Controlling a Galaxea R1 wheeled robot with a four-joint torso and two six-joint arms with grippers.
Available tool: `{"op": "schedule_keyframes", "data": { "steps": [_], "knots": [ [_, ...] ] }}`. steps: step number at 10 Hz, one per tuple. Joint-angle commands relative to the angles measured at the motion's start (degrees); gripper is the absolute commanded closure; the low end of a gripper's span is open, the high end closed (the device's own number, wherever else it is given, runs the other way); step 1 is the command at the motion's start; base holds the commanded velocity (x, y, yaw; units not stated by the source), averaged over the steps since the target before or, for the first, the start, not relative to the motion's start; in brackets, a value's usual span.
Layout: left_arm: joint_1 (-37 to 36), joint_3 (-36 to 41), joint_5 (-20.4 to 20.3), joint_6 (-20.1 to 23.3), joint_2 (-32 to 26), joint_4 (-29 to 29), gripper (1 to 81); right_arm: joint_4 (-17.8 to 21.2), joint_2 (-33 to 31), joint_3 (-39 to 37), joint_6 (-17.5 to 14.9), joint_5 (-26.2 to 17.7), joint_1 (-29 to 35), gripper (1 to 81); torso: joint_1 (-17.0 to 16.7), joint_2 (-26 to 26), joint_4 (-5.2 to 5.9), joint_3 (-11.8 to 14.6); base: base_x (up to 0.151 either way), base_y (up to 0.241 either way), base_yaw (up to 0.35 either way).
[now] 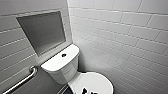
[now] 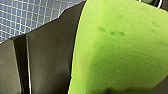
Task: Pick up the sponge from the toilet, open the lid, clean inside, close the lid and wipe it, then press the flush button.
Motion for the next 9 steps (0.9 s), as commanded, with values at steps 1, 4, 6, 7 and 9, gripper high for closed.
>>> {"op": "schedule_keyframes", "data": {
  "steps": [1, 4, 6, 7, 9],
  "knots": [
    [-10.63, 1.26, -10.59, 2.13, -3.72, 1.26, 1.0, -0.77, 0.16, 0.54, -0.03, -3.71, 0.34, 81.1, 0.0, 0.0, 0.0, 1.92, 0.0, 0.0, 0.0],
    [-11.42, 2.85, -13.05, 2.13, -6.0, 1.26, 1.0, -0.86, 0.16, 0.54, -0.12, -3.71, 0.34, 81.1, 0.0, 0.0, 0.0, 4.88, 0.0, 0.0, 0.0],
    [-11.51, 2.93, -14.01, 2.13, -6.53, 1.26, 1.0, -0.86, 0.16, 0.62, -0.12, -3.79, 0.52, 81.1, 0.0, -0.05, 0.0, 3.6, 0.0, 0.0, 0.0],
    [-11.59, 2.93, -15.15, 2.13, -6.8, 1.26, 1.0, -0.86, 0.16, 0.62, -0.12, -4.06, 0.52, 81.1, 0.0, -0.05, 0.0, 4.02, 0.0, 0.0, 0.0],
    [-11.69, 2.76, -16.83, 0.47, -7.67, 1.26, 1.0, -0.86, 0.25, 0.54, -0.12, -4.06, 0.52, 81.1, 0.0, -0.05, 0.0, 4.02, 0.0, 0.0, 0.0]
  ]
}}
